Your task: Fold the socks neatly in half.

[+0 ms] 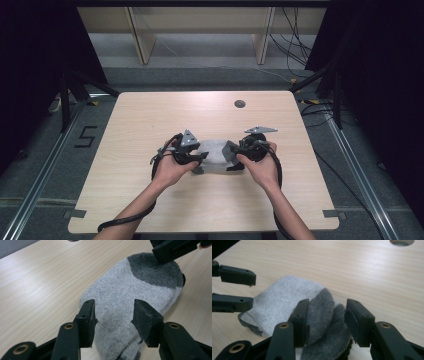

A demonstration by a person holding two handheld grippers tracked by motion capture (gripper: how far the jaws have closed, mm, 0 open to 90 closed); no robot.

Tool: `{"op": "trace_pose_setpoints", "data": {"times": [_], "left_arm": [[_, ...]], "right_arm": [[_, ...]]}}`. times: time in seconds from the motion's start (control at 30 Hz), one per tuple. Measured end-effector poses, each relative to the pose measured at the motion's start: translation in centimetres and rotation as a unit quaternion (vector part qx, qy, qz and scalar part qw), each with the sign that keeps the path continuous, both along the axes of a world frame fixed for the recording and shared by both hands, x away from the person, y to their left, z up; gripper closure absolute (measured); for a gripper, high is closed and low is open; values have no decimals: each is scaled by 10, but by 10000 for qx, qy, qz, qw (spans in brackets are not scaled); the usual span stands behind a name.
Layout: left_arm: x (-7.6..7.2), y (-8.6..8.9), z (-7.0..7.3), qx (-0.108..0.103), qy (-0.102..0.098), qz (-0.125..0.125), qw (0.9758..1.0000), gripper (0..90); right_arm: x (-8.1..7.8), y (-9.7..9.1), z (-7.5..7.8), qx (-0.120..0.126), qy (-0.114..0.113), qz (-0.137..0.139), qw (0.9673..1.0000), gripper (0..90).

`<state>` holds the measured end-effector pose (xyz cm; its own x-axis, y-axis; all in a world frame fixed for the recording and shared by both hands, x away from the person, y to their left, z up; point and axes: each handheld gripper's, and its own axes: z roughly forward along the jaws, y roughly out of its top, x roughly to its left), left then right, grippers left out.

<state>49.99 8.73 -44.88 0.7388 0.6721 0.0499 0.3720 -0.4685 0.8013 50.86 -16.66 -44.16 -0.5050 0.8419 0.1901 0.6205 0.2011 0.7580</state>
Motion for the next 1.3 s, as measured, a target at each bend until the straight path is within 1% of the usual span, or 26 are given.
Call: {"op": "trace_pose_setpoints", "data": {"times": [0.03,0.07,0.1,0.2,0.23,0.27,0.3,0.37,0.43,0.5,0.53,0.6,0.63,0.67,0.7,0.73,0.77,0.8,0.83,0.87,0.93,1.0,1.1,1.17,1.2,1.3], "left_arm": [[0,0,1,-17,-22,18,10000,517],[-1,1,2,-17,-26,11,10000,513],[-1,1,3,-37,-59,7,10000,510],[-2,5,5,-58,-87,21,9999,495],[-2,8,7,-76,-130,67,9999,492],[-2,11,8,-77,-143,79,9998,483],[-2,12,8,-79,-147,101,9998,475],[-1,15,9,-88,-145,94,9998,461],[-1,25,9,-84,-188,206,9996,443],[0,32,10,-97,-186,286,9994,432],[0,37,11,-30,-188,335,9993,426],[0,43,10,-137,-227,471,9985,415],[-1,47,11,-124,-236,527,9983,414],[-2,50,12,-141,-250,552,9981,415],[-3,54,12,-164,-259,586,9978,414],[-3,57,12,-200,-276,626,9975,412],[-4,59,12,-180,-241,637,9975,409],[-5,62,11,-158,-245,662,9974,408],[-6,66,11,-144,-248,691,9972,407],[-7,69,10,-148,-252,713,9970,406],[-9,74,9,-161,-240,778,9965,405],[-11,78,9,-153,-247,797,9964,400],[-13,88,8,-196,-266,872,9956,399],[-15,95,7,-250,-288,962,9946,398],[-16,98,7,-248,-299,1000,9942,397],[-20,108,5,-304,-312,1146,9925,394]], "right_arm": [[1,-1,1,-10,-49,16,10000,541],[-1,-2,3,94,-23,-70,9999,535],[0,-4,4,37,-115,-64,9999,532],[0,-8,7,100,-110,-167,9998,521],[0,-10,8,60,-203,-104,9997,517],[0,-13,9,133,-160,-243,9995,511],[0,-15,10,132,-184,-267,9994,507],[1,-17,11,85,-224,-228,9995,503],[0,-24,11,11,-229,-315,9992,492],[-1,-26,10,74,-140,-393,9991,488],[-1,-30,9,26,-238,-336,9991,485],[-3,-34,7,131,-144,-411,9990,483],[-3,-38,6,27,-207,-353,9992,483],[-5,-38,6,159,-79,-513,9985,482],[-5,-42,5,86,-135,-440,9989,481],[-8,-42,4,175,20,-579,9982,480],[-7,-47,2,72,-132,-444,9989,480],[-9,-47,1,122,-51,-521,9986,479],[-9,-50,0,18,-108,-429,9990,477],[-11,-50,-1,88,-51,-531,9985,475],[-13,-52,-2,64,-84,-531,9985,472],[-16,-53,-2,55,-21,-562,9984,468],[-19,-57,-4,-5,-102,-508,9987,461],[-22,-60,-3,-11,-82,-436,9990,454],[-24,-61,-3,-24,-137,-460,9988,451],[-29,-65,-2,-15,-103,-463,9989,441]]}}
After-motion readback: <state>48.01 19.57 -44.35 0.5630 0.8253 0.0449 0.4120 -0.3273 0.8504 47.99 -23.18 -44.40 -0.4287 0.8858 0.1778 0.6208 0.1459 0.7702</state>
